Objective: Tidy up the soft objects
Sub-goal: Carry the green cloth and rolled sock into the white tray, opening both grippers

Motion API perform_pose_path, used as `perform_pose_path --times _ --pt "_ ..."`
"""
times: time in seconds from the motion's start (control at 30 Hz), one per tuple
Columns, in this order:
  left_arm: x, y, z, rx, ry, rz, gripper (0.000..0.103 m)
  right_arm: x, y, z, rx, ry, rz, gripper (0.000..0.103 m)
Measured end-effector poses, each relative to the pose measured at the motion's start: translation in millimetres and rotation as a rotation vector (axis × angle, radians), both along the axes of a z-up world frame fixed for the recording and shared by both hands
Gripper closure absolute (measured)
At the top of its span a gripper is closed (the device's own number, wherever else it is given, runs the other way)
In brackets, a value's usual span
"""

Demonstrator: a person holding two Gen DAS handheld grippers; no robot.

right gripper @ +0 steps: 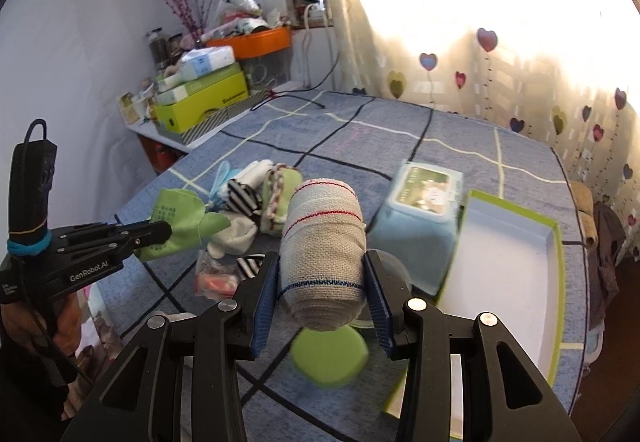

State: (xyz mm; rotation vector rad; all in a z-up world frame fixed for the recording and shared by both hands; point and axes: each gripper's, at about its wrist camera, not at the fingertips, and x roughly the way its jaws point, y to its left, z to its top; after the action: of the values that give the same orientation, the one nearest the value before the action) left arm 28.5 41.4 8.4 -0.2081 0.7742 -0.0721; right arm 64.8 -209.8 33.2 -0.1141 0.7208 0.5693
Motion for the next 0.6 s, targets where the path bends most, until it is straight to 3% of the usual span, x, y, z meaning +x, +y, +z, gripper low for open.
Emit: perform_pose_path --times 0.33,0.6 --pt "20 -58 29 -0.001 -0.049 -0.113 0.097 1 -70 1 0.033 -0.008 -0.146 0.063" --pt "32 -118 43 -0.009 -0.060 -0.231 0.097 1 -121 -15 0.050 0.026 -0.252 0.063"
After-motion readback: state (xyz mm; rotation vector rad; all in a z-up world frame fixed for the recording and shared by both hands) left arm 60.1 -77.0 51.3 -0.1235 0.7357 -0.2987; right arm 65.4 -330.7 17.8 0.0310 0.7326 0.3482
